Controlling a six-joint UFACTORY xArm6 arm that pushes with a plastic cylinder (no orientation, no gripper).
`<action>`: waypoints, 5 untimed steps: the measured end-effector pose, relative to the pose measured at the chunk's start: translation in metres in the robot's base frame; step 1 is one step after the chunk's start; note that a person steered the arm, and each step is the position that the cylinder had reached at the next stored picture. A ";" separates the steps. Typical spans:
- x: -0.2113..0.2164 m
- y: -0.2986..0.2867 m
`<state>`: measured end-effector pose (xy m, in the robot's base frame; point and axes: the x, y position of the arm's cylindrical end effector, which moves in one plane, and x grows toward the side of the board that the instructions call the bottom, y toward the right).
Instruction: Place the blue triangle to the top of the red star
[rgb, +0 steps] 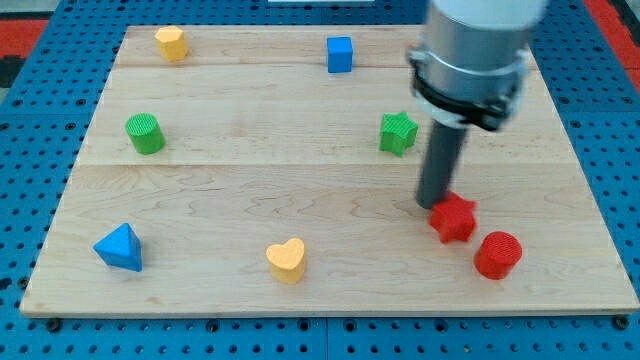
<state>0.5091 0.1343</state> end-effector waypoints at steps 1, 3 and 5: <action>-0.001 -0.056; -0.003 -0.299; 0.086 -0.374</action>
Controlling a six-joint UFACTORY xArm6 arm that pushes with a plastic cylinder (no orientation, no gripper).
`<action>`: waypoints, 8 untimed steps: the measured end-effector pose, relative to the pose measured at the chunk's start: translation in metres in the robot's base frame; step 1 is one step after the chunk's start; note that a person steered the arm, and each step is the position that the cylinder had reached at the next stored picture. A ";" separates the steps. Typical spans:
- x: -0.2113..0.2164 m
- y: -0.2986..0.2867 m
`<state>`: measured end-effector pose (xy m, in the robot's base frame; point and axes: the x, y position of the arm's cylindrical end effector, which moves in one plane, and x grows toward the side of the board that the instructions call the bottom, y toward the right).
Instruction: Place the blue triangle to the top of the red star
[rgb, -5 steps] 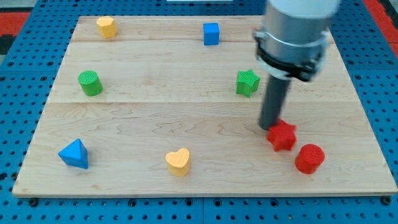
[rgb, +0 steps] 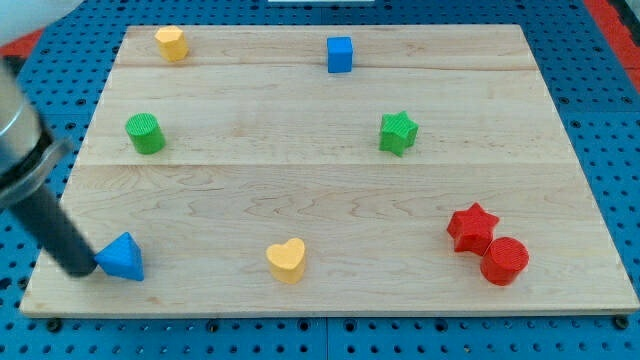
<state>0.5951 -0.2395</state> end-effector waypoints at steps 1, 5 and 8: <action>0.011 0.029; -0.091 0.148; -0.037 0.081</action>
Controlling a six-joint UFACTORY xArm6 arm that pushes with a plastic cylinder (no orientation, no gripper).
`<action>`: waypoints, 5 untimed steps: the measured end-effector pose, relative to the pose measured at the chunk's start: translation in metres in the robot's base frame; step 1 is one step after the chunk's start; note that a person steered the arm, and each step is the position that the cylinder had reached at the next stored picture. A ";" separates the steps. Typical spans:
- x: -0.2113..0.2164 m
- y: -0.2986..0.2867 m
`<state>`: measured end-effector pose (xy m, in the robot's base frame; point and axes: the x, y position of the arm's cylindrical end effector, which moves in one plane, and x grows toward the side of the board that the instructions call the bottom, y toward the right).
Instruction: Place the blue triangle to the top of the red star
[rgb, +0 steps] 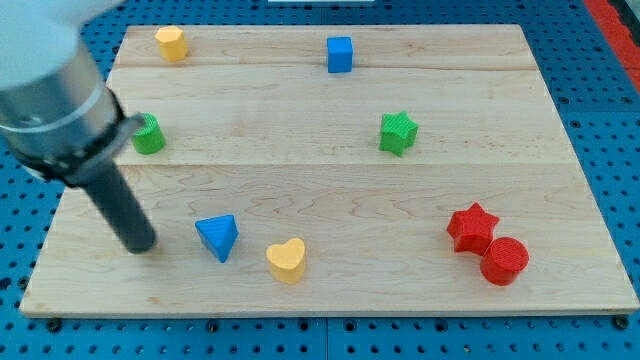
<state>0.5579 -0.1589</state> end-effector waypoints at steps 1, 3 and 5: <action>-0.024 0.092; -0.068 0.177; -0.077 0.256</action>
<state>0.4809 0.0971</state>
